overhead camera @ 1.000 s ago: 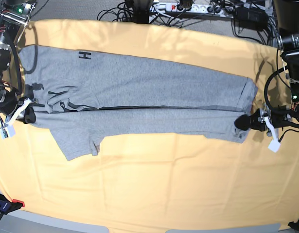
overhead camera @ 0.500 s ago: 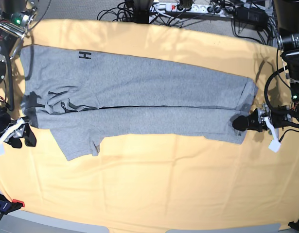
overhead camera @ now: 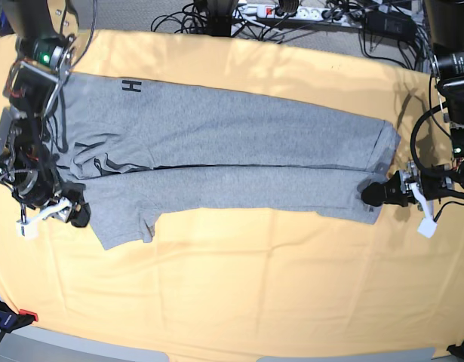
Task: Layout the t-shirt on the table in an organized manner, then fold the t-shirt properly
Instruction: 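Release the hem with the right gripper and move it to the sleeve end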
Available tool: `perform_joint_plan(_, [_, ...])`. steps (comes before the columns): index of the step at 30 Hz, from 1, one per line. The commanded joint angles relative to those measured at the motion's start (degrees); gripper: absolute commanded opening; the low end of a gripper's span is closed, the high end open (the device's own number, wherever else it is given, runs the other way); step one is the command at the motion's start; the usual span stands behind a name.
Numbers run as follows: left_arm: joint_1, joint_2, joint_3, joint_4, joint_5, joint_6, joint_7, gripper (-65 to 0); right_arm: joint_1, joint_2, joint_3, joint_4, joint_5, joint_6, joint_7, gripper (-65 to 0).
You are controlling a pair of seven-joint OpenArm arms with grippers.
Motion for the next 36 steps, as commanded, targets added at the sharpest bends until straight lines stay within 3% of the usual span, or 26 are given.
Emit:
perform_joint_plan(1, [-1.6,-1.1,-0.3,0.9,-1.5,-0.3,-0.6,-24.5,2.2,0.7,0.2,-1.2,1.1,0.6,0.5,-21.5])
perform_joint_plan(5, [-1.6,-1.1,-0.3,0.9,-1.5,-0.3,-1.3,-24.5,4.5,-0.7,0.1,-5.6,1.2,3.8,-0.5,-21.5])
perform_joint_plan(14, [-1.6,-1.0,-0.3,0.9,-1.5,-0.3,-1.7,-24.5,4.5,-2.1,-3.5,-5.6,1.0,3.9,-4.2,-23.7])
perform_joint_plan(19, [-1.6,-1.1,-0.3,0.9,-1.5,-0.3,-1.7,-24.5,4.5,-2.0,-11.1,-5.1,1.4,3.9,-5.7,-38.8])
perform_joint_plan(23, [-1.6,-1.1,-0.3,0.9,-1.5,-0.3,-2.2,-24.5,4.5,-2.0,-12.7,-0.9,1.4,3.9,-5.3,-64.0])
perform_joint_plan(26, [-1.6,-1.0,-0.3,0.9,-1.5,-0.3,-3.4,-24.5,4.5,-1.7,-12.7,4.7,1.4,3.9,-6.2,-65.0])
perform_joint_plan(30, [-1.6,-1.1,-0.3,0.9,-1.5,-0.3,-4.3,-24.5,3.8,-1.8,-12.7,14.8,1.7,3.9,-14.0,-65.0])
perform_joint_plan(36, [-1.6,-1.0,-0.3,0.9,-1.5,-0.3,-4.3,-24.5,-4.0,-1.6,-12.7,31.0,5.2,3.9,-19.3,-65.0])
